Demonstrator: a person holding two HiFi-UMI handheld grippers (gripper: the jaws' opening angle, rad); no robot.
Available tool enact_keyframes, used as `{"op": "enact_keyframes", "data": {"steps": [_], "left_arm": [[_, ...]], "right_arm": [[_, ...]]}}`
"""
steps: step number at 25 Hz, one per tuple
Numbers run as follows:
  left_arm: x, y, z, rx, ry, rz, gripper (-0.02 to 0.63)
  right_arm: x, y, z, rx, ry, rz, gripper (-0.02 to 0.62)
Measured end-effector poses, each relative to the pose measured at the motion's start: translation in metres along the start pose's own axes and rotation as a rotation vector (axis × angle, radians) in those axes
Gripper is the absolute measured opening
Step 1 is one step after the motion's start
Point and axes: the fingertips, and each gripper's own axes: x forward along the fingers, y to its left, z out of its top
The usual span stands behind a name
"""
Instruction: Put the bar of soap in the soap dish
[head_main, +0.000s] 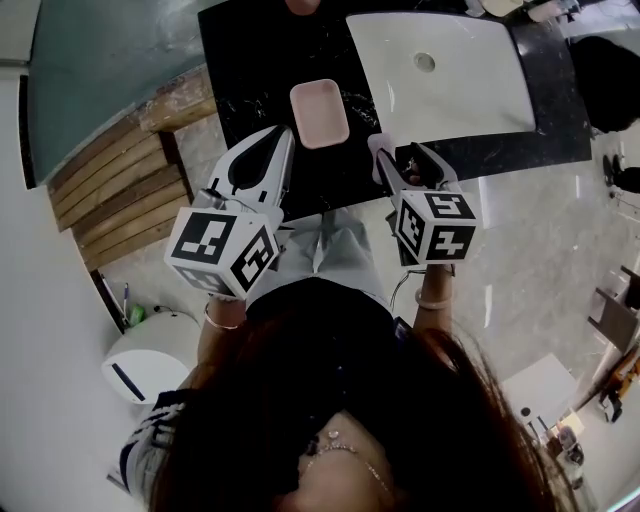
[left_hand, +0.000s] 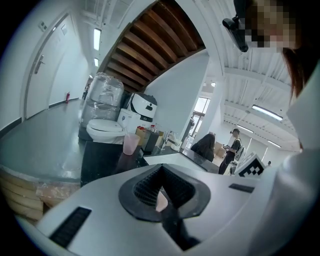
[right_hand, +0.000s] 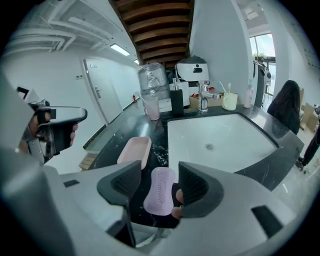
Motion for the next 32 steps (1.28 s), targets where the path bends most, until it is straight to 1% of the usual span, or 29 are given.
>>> {"op": "enact_keyframes", "data": {"steps": [13, 26, 32], "left_arm": [[0.022, 0.022, -0.015, -0.023, 0.067, 0.011, -0.005], [0.036, 0.039, -0.022, -0.037, 0.1, 0.027, -0.005], [0.039, 0.041, -0.021, -0.038, 0.099, 0.025, -0.005]], "right_arm": [[0.035, -0.007, -0.032, -0.005, 0.16, 0.003, 0.252], [0.052, -0.009, -0.051, -0.005, 0.267, -0.001, 0.253], [0.055, -0.009, -0.054, -0.012, 0.302, -0.023, 0.253]]}}
